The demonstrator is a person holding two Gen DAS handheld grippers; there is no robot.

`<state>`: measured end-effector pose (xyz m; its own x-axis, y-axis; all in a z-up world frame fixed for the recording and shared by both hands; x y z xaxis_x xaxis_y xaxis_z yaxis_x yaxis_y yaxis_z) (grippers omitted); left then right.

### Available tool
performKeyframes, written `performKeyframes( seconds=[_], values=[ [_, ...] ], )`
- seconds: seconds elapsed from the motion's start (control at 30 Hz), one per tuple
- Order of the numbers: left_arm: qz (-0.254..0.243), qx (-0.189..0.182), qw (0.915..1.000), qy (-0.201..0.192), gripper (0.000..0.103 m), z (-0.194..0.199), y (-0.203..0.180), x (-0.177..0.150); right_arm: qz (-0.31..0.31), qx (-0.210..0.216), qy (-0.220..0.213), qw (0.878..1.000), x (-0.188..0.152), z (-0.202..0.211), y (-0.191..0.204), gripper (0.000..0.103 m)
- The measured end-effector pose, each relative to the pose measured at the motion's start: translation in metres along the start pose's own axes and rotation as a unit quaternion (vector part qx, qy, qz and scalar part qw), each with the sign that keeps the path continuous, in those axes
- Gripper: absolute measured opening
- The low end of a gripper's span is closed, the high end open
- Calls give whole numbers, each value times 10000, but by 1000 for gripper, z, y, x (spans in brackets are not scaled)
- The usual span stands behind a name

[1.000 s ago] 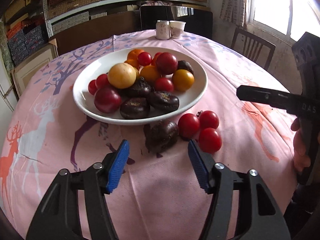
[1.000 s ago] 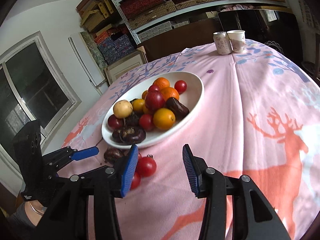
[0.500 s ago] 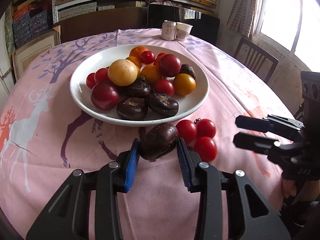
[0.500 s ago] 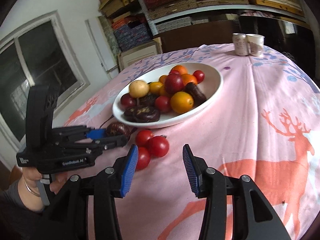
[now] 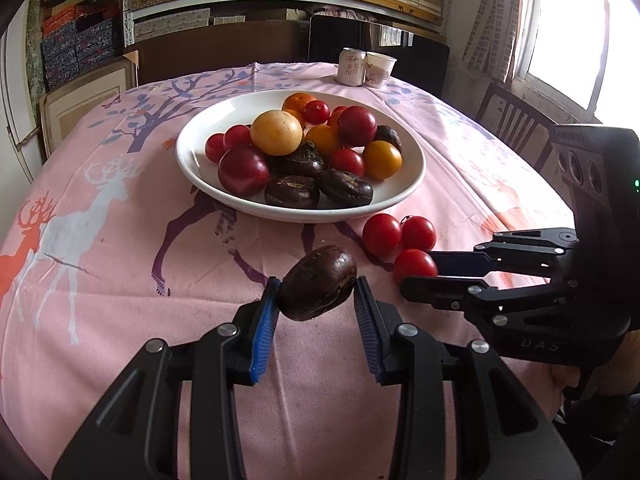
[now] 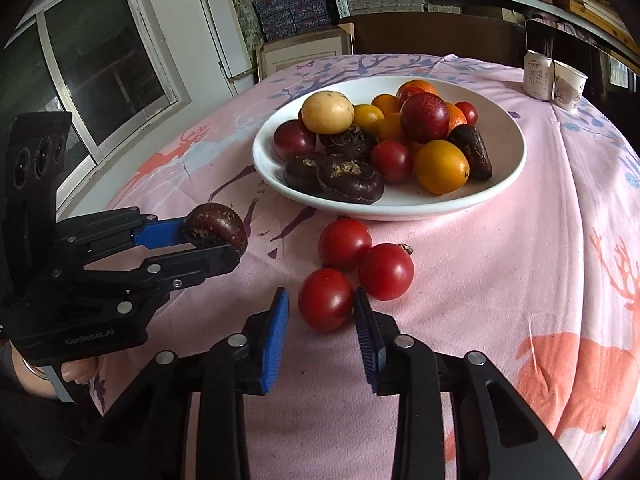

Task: Organize fruits
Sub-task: 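Place the dark purple fruit and red tomato on the white plate, opening both grippers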

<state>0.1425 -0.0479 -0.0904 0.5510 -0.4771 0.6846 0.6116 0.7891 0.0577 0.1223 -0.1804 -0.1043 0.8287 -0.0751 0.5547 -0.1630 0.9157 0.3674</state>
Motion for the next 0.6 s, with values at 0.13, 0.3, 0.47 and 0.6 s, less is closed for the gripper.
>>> performKeyframes(
  seconds=[0.13,0.3,0.47,0.6],
  values=[
    [98,-36,9999,-31,37,0,4,-2,-107,115,-116,9998,0,4,-3,27],
    [216,-126,9992,-304,37,15,9,2,-223,654,-432,9967,-1,26,-4,27],
    [166,17,9985,-520,37,24,23,35,-436,686,-711,9942,38,45,-13,27],
    [39,153,9979,-634,37,15,38,80,-527,540,-904,9930,95,49,-18,27]
  ],
)
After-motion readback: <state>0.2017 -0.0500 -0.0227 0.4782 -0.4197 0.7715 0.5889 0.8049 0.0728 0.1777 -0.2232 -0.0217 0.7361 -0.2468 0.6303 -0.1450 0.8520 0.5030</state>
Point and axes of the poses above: each gripper's, at about its wrist camera, not at the fingertips, and z roughly against the way its jaws point, y to its left, x to its top, the point moved 5 cm from there along -z, roughly the way its jaws point, and after that the axes turned 12 degrees about -z, right-handed, at the moved point
